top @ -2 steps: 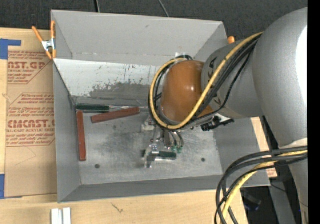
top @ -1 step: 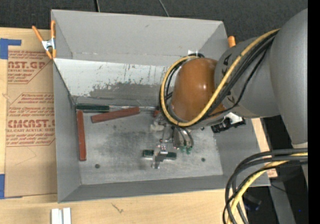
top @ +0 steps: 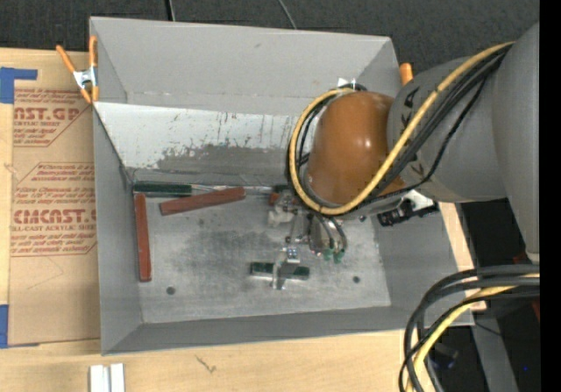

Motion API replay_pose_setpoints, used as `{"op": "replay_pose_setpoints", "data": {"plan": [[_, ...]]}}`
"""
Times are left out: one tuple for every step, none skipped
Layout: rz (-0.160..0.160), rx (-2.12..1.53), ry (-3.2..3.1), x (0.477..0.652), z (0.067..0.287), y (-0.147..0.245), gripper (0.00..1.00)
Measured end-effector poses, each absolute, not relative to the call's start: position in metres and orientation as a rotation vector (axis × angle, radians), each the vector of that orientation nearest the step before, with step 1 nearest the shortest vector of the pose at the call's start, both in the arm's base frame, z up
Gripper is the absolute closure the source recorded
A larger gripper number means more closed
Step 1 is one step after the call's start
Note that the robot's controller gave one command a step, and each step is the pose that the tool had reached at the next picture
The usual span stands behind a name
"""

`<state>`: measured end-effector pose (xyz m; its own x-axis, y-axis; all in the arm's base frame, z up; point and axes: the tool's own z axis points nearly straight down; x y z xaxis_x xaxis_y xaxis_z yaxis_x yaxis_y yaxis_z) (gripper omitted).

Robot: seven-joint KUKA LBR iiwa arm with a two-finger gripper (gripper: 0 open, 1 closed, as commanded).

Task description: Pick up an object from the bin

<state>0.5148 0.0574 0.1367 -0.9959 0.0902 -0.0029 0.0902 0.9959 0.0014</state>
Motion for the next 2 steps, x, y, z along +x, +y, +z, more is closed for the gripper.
{"op": "replay_pose_setpoints", "data": {"plan": [[0.004,0.282,3.122,0.5005,0.0712,0.0483,0.0],[0.007,0.497,3.087,0.4906,0.0754,0.0482,1.0]]}}
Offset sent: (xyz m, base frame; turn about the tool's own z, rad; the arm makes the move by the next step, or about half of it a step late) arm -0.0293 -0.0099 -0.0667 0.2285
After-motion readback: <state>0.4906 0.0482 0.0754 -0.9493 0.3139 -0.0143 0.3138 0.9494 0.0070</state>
